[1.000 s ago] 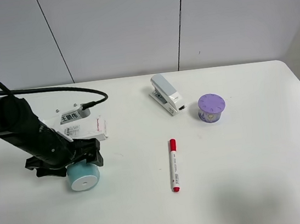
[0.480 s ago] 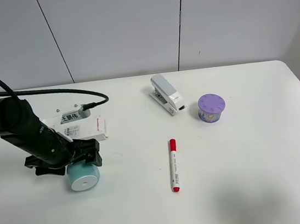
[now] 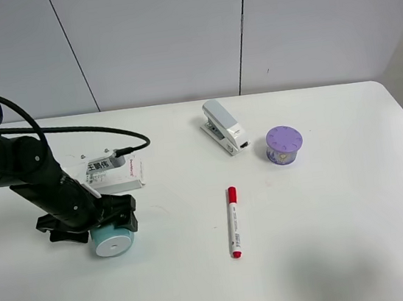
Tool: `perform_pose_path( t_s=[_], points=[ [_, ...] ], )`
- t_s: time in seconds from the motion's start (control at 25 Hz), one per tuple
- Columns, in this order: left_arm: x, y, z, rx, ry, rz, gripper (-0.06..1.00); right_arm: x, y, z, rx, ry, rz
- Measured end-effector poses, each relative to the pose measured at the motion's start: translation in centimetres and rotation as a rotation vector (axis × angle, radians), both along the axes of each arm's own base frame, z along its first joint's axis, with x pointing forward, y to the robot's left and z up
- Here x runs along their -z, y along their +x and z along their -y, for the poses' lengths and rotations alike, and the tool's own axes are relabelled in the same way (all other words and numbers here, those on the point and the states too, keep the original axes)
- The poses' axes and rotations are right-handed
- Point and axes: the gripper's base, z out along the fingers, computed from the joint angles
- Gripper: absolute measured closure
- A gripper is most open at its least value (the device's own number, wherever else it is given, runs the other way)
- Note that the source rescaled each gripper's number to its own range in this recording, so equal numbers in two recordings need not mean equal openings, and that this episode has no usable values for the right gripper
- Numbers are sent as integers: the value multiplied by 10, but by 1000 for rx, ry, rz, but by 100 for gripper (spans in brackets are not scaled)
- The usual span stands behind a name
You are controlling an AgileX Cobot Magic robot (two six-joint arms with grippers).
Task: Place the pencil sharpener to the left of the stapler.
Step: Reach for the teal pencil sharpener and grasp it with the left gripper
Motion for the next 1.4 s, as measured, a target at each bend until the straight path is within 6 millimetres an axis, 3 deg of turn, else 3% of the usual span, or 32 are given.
perform_pose_path(
  t_s=[0.44, 0.72, 1.24, 1.32, 1.4],
  points=[
    [0, 0, 0, -14, -4, 0, 23, 0, 0, 0, 0, 0, 0],
    [0, -2, 5, -26, -23, -11, 36, 0, 0, 0, 0, 0, 0],
    [0, -2, 6, -26, -24, -10, 40, 0, 0, 0, 0, 0, 0],
    [0, -2, 6, -27, -25, -10, 49, 0, 0, 0, 0, 0, 0],
    [0, -2, 6, -27, -25, -10, 70, 0, 0, 0, 0, 0, 0]
  ],
)
